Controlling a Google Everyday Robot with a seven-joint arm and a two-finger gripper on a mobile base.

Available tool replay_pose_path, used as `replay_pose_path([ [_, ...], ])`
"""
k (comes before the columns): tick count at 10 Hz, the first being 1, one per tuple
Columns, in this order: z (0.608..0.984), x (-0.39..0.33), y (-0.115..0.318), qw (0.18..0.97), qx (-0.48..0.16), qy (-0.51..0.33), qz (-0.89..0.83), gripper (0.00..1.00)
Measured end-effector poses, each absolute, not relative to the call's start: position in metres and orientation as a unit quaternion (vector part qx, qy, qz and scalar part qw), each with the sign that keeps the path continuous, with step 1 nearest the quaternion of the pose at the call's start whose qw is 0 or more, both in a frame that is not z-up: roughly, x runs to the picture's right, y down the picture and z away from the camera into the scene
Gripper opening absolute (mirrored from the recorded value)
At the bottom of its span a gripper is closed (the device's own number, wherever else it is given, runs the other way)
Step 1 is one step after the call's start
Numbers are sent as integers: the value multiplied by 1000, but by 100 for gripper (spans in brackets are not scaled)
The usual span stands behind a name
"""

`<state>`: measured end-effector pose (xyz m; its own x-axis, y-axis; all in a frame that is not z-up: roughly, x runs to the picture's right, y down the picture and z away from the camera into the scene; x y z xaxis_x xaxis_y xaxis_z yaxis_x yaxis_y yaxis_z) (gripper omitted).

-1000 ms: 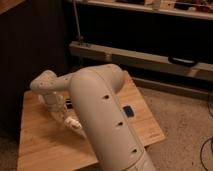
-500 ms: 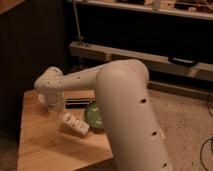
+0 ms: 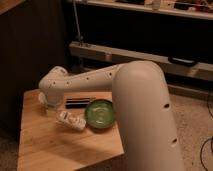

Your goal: Stand the bottle upright

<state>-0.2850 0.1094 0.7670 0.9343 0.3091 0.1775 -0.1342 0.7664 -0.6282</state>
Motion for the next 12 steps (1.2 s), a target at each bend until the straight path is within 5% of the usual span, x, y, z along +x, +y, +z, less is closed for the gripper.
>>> replay_pose_path([
  [12,718,-266,83,887,-309,-306,157,10],
])
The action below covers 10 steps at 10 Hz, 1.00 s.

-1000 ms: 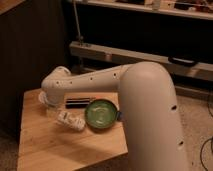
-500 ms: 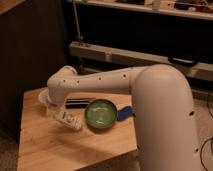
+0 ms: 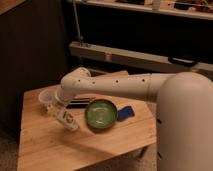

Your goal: Stand the bottle upright

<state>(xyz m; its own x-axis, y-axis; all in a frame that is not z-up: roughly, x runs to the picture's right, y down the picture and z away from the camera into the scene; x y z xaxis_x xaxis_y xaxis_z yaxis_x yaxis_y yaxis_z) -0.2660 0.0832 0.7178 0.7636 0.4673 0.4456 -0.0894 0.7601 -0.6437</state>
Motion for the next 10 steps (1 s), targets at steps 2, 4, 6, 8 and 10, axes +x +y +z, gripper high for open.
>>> replay_pose_path([
  [2,714,-266,84,876,-307,-341,152,10],
  [4,711,-264,82,867,-299,-371,143,10],
  [6,708,-261,81,855,-291,-406,137,10],
  [8,707,-259,79,847,-288,-426,138,10],
  [10,707,-256,79,840,-286,-440,141,10],
])
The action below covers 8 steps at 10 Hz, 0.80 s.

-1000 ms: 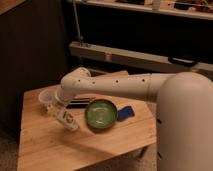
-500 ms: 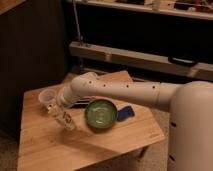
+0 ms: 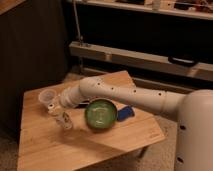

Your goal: Stand the bottle upright

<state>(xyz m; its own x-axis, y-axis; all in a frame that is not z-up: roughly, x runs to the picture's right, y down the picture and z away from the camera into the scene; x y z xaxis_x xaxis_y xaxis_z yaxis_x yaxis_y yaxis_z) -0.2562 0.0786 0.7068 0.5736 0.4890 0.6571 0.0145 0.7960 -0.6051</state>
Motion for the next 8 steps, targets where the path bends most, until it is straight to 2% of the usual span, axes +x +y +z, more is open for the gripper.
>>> replay_pose_path([
  [8,707,-255,78,829,-287,-458,142,10],
])
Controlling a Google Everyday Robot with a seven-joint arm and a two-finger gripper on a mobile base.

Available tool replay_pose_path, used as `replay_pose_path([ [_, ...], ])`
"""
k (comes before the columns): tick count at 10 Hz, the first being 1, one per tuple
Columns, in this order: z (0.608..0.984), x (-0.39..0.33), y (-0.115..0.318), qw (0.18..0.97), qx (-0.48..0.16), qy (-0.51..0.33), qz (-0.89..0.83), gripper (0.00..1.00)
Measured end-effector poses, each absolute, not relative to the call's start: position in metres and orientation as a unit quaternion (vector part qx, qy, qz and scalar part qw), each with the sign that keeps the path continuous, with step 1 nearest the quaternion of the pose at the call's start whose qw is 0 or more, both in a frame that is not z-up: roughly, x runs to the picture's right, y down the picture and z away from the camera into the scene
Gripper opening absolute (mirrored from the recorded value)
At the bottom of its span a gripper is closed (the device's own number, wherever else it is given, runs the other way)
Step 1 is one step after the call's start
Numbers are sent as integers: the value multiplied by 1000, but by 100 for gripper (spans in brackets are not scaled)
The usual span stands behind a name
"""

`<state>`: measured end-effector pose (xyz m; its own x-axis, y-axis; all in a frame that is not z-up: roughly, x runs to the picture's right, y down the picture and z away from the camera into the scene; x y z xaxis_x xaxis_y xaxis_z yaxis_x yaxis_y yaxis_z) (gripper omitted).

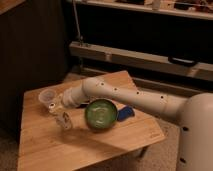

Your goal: Stand the bottle upright

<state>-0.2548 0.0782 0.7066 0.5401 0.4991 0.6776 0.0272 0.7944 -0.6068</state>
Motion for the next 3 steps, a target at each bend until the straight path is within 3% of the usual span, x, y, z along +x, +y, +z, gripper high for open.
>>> replay_pose_path([
  [3,706,-256,78,829,-287,-458,142,10],
])
